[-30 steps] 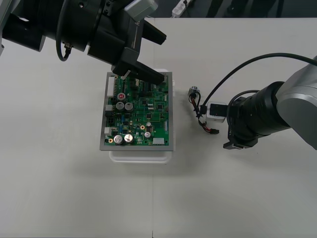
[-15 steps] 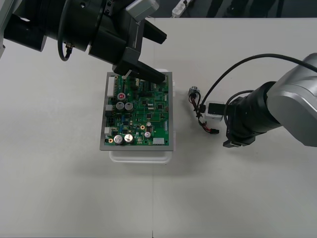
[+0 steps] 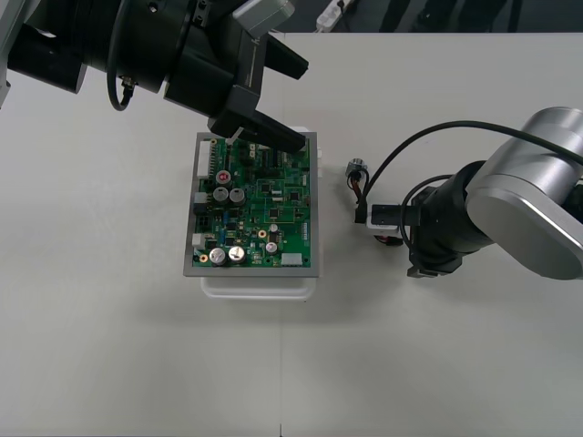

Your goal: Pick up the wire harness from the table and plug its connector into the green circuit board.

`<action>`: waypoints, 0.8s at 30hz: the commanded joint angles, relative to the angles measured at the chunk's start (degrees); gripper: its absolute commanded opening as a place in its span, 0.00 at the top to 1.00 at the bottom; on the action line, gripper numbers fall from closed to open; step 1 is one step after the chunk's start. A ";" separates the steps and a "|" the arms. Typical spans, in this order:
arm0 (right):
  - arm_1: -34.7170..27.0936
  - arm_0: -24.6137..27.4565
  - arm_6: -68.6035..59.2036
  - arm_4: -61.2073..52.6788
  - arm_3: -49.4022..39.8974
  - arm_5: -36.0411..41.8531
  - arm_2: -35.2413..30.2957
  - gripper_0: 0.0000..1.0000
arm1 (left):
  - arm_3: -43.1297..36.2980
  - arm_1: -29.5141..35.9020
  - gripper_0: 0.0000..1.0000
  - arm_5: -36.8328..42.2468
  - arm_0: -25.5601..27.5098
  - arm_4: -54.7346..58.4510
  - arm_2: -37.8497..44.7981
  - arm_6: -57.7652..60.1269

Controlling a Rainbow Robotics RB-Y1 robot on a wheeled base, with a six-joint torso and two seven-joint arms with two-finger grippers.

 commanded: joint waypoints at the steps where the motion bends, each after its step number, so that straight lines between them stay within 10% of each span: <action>1: 1.38 -2.01 -2.55 1.42 -0.31 0.06 1.05 0.00 | -1.88 -1.14 0.00 2.86 -2.97 -0.26 0.23 -0.78; 24: 4.19 -3.16 -4.13 6.42 3.21 0.06 4.39 0.00 | -1.88 -1.14 0.00 2.86 -2.97 -0.26 0.23 -0.78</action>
